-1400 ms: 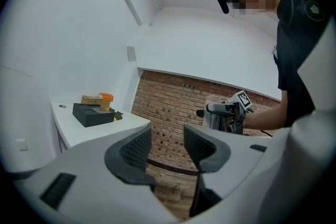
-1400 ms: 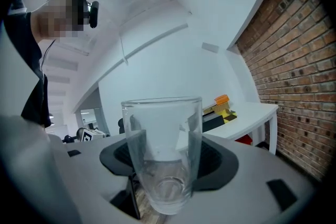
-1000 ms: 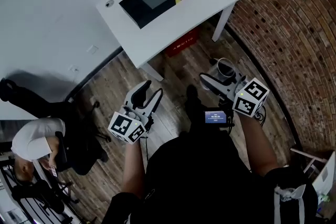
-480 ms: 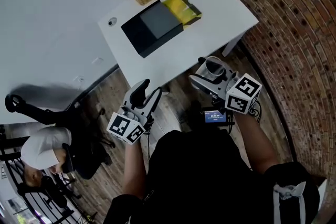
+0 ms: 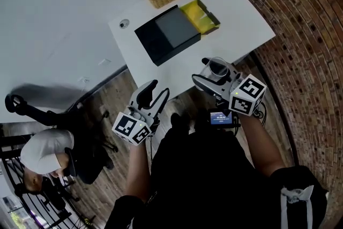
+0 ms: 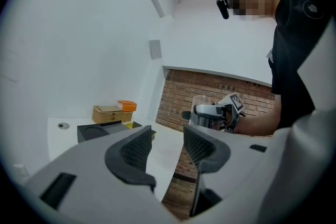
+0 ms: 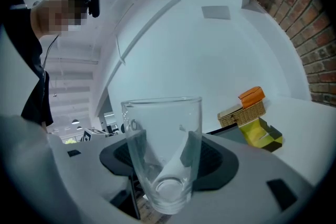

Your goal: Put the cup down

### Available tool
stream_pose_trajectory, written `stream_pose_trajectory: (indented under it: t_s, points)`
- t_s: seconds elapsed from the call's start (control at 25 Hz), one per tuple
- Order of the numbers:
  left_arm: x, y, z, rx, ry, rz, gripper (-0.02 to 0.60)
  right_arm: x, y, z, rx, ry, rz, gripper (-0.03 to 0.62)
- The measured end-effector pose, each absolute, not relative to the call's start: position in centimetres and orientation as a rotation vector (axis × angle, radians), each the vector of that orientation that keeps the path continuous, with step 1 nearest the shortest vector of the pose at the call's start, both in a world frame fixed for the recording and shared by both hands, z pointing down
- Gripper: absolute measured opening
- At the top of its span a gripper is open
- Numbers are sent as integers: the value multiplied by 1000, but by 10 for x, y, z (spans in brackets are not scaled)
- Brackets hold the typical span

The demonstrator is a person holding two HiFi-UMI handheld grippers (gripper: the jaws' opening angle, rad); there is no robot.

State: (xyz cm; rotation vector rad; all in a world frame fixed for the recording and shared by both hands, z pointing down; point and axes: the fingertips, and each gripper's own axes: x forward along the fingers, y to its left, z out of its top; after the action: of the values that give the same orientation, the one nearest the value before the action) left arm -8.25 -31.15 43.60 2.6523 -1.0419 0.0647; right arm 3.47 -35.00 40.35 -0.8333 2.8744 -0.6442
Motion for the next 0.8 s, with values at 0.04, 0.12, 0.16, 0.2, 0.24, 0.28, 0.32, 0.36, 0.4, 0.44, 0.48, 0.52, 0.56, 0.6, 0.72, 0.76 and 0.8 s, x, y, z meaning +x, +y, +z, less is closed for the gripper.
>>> stream_pose_trajectory:
  t_s: [0.04,0.12,0.16,0.2,0.24,0.28,0.32,0.36,0.4,0.44,0.48,0.52,0.56,0.6,0.72,0.76,0.8]
  points:
    - [-86,-315,435,2660,-1029,67,196,30,-353,401,-841,2868,-638,289]
    - [-94,-323,432,2677,-1006,69,196,22,-357,397,-862,2855,-630,290]
    - [-98,-327,430,2684,-999,66,196,18,-359,395,-872,2852,-624,290]
    - [-102,-330,429,2688,-995,61,196,13,-360,394,-880,2850,-619,288]
    - [-106,-332,427,2691,-993,56,196,9,-361,392,-886,2847,-616,290]
    - [-109,-334,426,2694,-991,53,196,6,-362,391,-891,2844,-612,290]
    - [-111,-335,426,2698,-988,49,196,3,-362,389,-896,2841,-608,290]
    - [-113,-336,425,2701,-983,45,196,1,-362,388,-901,2840,-602,290]
    - [-113,-338,425,2704,-977,41,196,0,-363,388,-906,2839,-597,290]
    - [-114,-338,425,2706,-970,37,196,-2,-364,388,-909,2838,-595,290]
    - [-114,-338,425,2708,-963,36,196,-3,-364,388,-911,2837,-595,290]
    - [-114,-338,424,2711,-957,35,196,-4,-364,387,-912,2837,-596,290]
    - [-114,-338,424,2714,-951,35,196,-5,-364,387,-913,2837,-596,290]
    - [-114,-338,424,2716,-947,36,196,-6,-365,386,-914,2837,-594,290]
    - [-115,-338,425,2714,-948,38,196,-6,-364,386,-913,2833,-598,290]
    - [-116,-339,425,2712,-953,37,196,-5,-365,387,-913,2832,-600,289]
    - [-117,-339,425,2710,-959,35,196,-5,-365,387,-913,2831,-602,290]
